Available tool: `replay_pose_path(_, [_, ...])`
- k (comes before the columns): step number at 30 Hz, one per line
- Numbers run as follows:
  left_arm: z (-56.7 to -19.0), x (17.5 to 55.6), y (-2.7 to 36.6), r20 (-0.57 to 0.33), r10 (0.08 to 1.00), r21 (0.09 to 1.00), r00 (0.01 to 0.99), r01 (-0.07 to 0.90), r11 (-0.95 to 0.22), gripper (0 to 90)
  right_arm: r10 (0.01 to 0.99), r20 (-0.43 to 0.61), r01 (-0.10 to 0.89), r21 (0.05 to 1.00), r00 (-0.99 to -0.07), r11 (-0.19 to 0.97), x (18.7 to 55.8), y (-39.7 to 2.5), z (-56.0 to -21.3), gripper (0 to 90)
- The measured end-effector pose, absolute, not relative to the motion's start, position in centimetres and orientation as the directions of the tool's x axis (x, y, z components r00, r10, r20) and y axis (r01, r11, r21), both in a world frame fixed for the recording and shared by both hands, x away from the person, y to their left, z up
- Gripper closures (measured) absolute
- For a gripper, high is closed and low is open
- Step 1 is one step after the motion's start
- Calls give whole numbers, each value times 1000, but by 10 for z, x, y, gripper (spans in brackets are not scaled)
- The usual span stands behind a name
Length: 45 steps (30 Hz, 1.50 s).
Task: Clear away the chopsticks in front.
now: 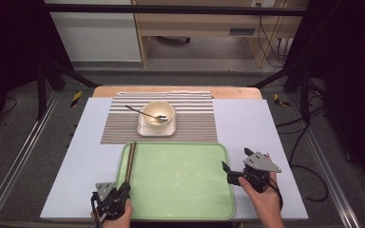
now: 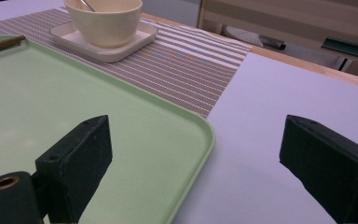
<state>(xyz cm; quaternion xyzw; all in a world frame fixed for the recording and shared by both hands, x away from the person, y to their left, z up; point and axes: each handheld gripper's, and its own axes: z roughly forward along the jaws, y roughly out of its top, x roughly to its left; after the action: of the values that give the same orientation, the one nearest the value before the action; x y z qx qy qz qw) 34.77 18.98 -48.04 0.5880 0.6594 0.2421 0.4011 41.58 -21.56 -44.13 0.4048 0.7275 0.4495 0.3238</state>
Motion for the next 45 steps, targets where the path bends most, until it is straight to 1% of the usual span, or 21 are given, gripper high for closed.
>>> replay_pose_path(9, [-482,346,190,-229,973,800,-4,569,190,852,880,-101,299,917,-464,263,416,-216,-441,92])
replay_pose_path(15, [-485,347,187,-203,979,804,3,571,165,851,878,-104,299,916,-468,267,416,-215,-441,92])
replay_pose_path(32, [-485,348,184,-167,986,817,8,561,134,835,875,-103,302,914,-472,270,416,-215,-442,89])
replay_pose_path(39, [-478,346,184,-156,988,844,18,521,123,783,876,-103,303,914,-471,270,416,-215,-442,87])
replay_pose_path(45, [-467,351,184,-148,987,870,54,482,105,682,883,-101,308,914,-459,264,418,-217,-442,80])
